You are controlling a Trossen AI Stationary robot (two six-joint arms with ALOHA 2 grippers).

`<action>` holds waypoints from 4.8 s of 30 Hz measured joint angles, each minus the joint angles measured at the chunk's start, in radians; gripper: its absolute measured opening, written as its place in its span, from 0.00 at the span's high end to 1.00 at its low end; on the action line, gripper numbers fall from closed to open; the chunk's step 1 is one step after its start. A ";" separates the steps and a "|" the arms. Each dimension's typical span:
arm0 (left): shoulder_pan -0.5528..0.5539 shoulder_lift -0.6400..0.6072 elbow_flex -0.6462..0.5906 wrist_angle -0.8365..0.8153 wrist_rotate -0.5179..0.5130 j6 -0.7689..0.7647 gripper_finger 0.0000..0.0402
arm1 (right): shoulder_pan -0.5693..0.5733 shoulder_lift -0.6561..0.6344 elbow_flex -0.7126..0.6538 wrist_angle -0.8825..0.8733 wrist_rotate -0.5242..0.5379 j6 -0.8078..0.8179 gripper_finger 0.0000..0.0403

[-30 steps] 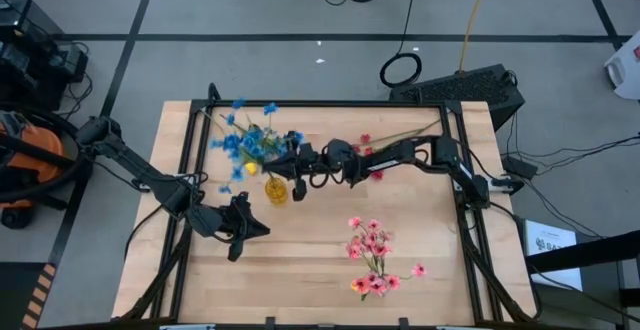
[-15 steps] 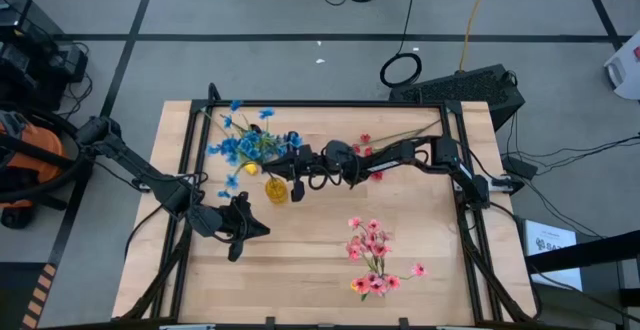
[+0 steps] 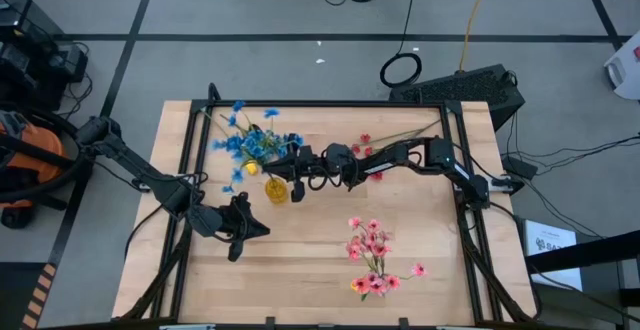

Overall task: Sort flowers into vase by color
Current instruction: Put the bottom blue flowers into the yellow vase, then put the blue flowers into the yellow vase

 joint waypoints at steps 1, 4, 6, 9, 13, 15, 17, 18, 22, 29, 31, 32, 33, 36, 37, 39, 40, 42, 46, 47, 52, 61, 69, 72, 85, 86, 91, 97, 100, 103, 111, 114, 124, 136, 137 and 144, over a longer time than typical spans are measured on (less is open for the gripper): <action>0.000 0.000 0.000 0.000 0.004 0.000 0.93 | 0.000 0.000 0.000 -0.003 0.000 0.000 1.00; 0.000 0.000 0.000 0.000 0.006 0.000 0.93 | 0.000 0.000 0.000 -0.035 0.001 0.001 1.00; 0.000 0.000 0.000 0.000 0.006 -0.001 0.93 | 0.000 0.000 0.000 -0.066 0.001 0.001 1.00; 0.000 0.000 0.000 0.000 0.006 -0.001 0.93 | 0.004 0.000 0.000 -0.123 0.003 0.001 0.99; 0.000 0.000 0.000 0.000 0.006 -0.001 0.93 | 0.005 0.001 0.000 -0.136 0.003 0.001 0.95; 0.000 0.000 0.000 0.000 0.006 0.000 0.93 | 0.005 0.001 0.000 -0.135 0.002 0.001 0.93; 0.000 0.000 0.000 0.000 0.006 -0.001 0.93 | 0.005 0.001 0.000 -0.137 0.002 0.001 0.90; 0.000 0.000 0.000 0.000 0.006 -0.001 0.93 | 0.005 0.000 0.000 -0.138 0.001 0.001 0.88; 0.000 0.000 0.000 0.000 0.006 0.000 0.93 | 0.005 -0.030 0.000 -0.210 -0.002 0.001 0.83; 0.000 0.000 0.000 -0.001 0.006 0.000 0.93 | 0.005 -0.118 0.000 -0.431 -0.005 -0.002 0.79; 0.000 0.000 0.000 -0.005 0.006 0.000 0.93 | 0.005 -0.150 0.000 -0.506 -0.006 -0.017 0.79; 0.000 0.000 0.000 -0.004 0.006 0.000 0.93 | 0.005 -0.171 0.000 -0.560 -0.006 -0.027 0.79; 0.000 0.000 0.000 -0.005 0.006 0.001 0.93 | 0.005 -0.194 0.000 -0.621 -0.006 -0.038 0.79; 0.000 0.000 0.000 -0.005 0.006 0.001 0.93 | 0.005 -0.266 0.000 -0.810 -0.005 -0.060 0.79; 0.000 0.000 0.000 -0.005 0.006 0.001 0.93 | 0.005 -0.292 0.000 -0.883 -0.004 -0.060 0.79; 0.000 0.000 0.000 -0.004 0.006 0.001 0.93 | 0.002 -0.346 0.000 -1.014 0.003 -0.060 0.79; 0.000 0.000 0.000 -0.005 0.006 0.001 0.93 | 0.001 -0.375 0.000 -1.083 0.011 -0.060 0.79; 0.000 0.000 0.000 -0.004 0.005 0.001 0.93 | 0.001 -0.434 0.000 -1.213 0.053 -0.045 0.79; 0.000 0.000 0.000 0.000 0.006 -0.001 0.93 | 0.000 -0.544 0.000 -1.461 0.146 0.020 0.79; 0.000 0.000 0.000 0.001 0.006 -0.001 0.93 | 0.000 -0.572 0.000 -1.512 0.157 0.040 0.79; 0.000 0.000 0.001 0.001 0.006 -0.001 0.93 | -0.002 -0.696 0.000 -1.758 0.160 0.128 0.79; 0.000 0.000 0.001 0.004 -0.021 -0.002 0.93 | -0.001 -0.817 -0.001 -2.231 0.242 0.180 0.79; -0.002 0.000 0.001 0.004 -0.017 -0.003 0.93 | -0.014 -0.944 -0.180 -2.276 0.231 0.117 0.79; 0.000 0.000 0.001 0.004 -0.042 -0.001 0.93 | -0.019 -1.037 -0.303 -2.246 0.229 0.166 0.79; 0.001 0.000 0.001 0.046 -0.086 -0.004 0.93 | -0.065 -1.358 -0.660 -2.143 0.150 0.262 0.79; 0.001 0.000 0.001 0.047 -0.097 -0.010 0.93 | -0.078 -1.358 -0.666 -2.142 0.150 0.243 0.79; 0.001 0.000 0.001 0.056 -0.134 -0.033 0.94 | -0.170 -1.331 -0.670 -2.115 0.126 0.112 0.79; 0.000 0.000 0.054 0.000 -0.145 -0.080 0.94 | -0.281 -1.281 -0.670 -2.069 0.040 -0.006 0.79; 0.000 0.000 0.113 -0.118 -0.145 -0.086 0.94 | -0.316 -1.257 -0.669 -2.048 0.007 -0.027 0.79; 0.000 0.000 0.202 -0.374 -0.116 -0.169 0.94 | -0.333 -1.235 -0.669 -2.032 -0.026 -0.040 0.79; 0.000 -0.002 0.373 -1.013 0.009 -0.364 0.94 | -0.338 -1.195 -0.669 -1.968 -0.035 -0.033 0.79; 0.012 -0.022 0.375 -1.118 0.009 -0.349 0.94 | -0.338 -1.187 -0.669 -1.917 -0.035 -0.002 0.79; 0.188 -0.280 0.375 -1.260 -0.030 -0.021 0.94 | -0.338 -1.186 -0.669 -1.793 -0.032 0.145 0.79; 0.378 -0.527 0.376 -1.090 -0.053 0.362 0.99 | -0.338 -1.186 -0.669 -1.641 0.059 0.316 0.79; 0.385 -0.512 0.376 -1.046 -0.052 0.414 0.99 | -0.338 -1.186 -0.669 -1.625 0.059 0.330 0.79; 0.524 -0.378 0.375 -0.848 -0.051 0.776 0.99 | -0.336 -1.186 -0.669 -1.575 0.091 0.437 0.79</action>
